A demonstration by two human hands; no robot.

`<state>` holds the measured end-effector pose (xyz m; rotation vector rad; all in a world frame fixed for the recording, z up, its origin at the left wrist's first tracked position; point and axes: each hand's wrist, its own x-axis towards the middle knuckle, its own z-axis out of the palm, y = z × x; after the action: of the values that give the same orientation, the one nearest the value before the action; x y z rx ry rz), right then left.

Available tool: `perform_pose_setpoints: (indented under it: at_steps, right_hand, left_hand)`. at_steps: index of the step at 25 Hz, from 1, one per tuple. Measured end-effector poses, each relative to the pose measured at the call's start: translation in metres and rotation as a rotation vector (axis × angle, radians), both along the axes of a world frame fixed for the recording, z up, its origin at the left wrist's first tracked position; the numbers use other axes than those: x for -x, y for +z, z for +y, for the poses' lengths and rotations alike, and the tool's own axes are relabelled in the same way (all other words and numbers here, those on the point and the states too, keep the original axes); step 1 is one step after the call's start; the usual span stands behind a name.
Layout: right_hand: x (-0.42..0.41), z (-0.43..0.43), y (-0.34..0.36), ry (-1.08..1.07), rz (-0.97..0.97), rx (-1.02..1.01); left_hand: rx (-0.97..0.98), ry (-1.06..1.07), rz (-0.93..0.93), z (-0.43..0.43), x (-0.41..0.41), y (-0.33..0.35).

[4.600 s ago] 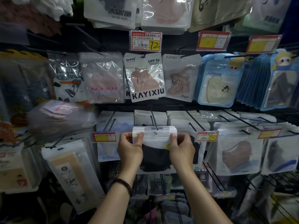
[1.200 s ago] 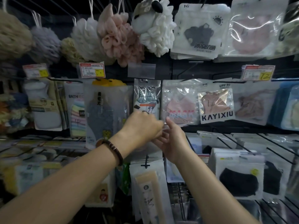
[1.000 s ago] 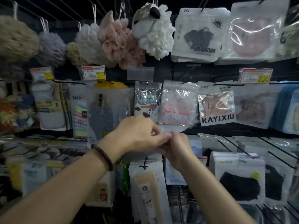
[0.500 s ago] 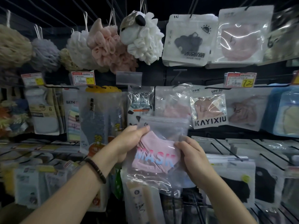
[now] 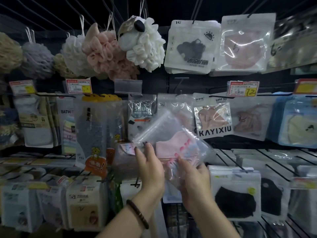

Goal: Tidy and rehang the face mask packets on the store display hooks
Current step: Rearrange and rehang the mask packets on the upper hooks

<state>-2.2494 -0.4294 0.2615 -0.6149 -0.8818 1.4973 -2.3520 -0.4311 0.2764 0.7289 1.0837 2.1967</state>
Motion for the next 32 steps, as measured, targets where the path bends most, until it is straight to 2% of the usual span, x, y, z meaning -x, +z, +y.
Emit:
perform_pose_setpoints:
  at_steps: [3, 5, 7, 10, 12, 15, 21, 27, 29, 32]
  right_hand:
    - [-0.02, 0.011, 0.005, -0.074, -0.077, -0.072]
    - [-0.033, 0.016, 0.009, -0.065, -0.122, -0.125]
    - [-0.037, 0.017, 0.013, -0.018, -0.16, -0.167]
    - [-0.038, 0.02, 0.013, 0.017, -0.243, -0.213]
    - [-0.038, 0.021, 0.013, 0.038, -0.28, -0.238]
    - [-0.035, 0.021, 0.014, 0.018, -0.295, -0.25]
    - [-0.03, 0.02, 0.015, -0.078, -0.148, -0.22]
    - [-0.023, 0.015, 0.008, -0.103, -0.131, -0.224]
    - [-0.022, 0.014, 0.005, -0.11, -0.177, -0.212]
    - [-0.028, 0.02, 0.001, -0.189, -0.405, -0.252]
  left_hand:
    - [-0.06, 0.079, 0.137, -0.003, 0.035, 0.009]
    - [-0.036, 0.115, 0.401, -0.009, 0.062, 0.028]
    - [0.088, -0.014, 0.617, -0.012, 0.076, 0.045]
    - [0.305, -0.133, 0.787, -0.013, 0.079, 0.053]
    - [0.315, -0.094, 0.824, -0.012, 0.076, 0.052]
    - [0.293, -0.043, 0.771, -0.011, 0.07, 0.05]
    - [0.258, 0.011, 0.666, 0.003, 0.07, 0.045]
    - [0.273, 0.086, 0.758, 0.01, 0.065, 0.042]
    - [0.275, 0.11, 0.823, 0.011, 0.067, 0.042]
    - [0.211, 0.211, 0.958, 0.011, 0.075, 0.048]
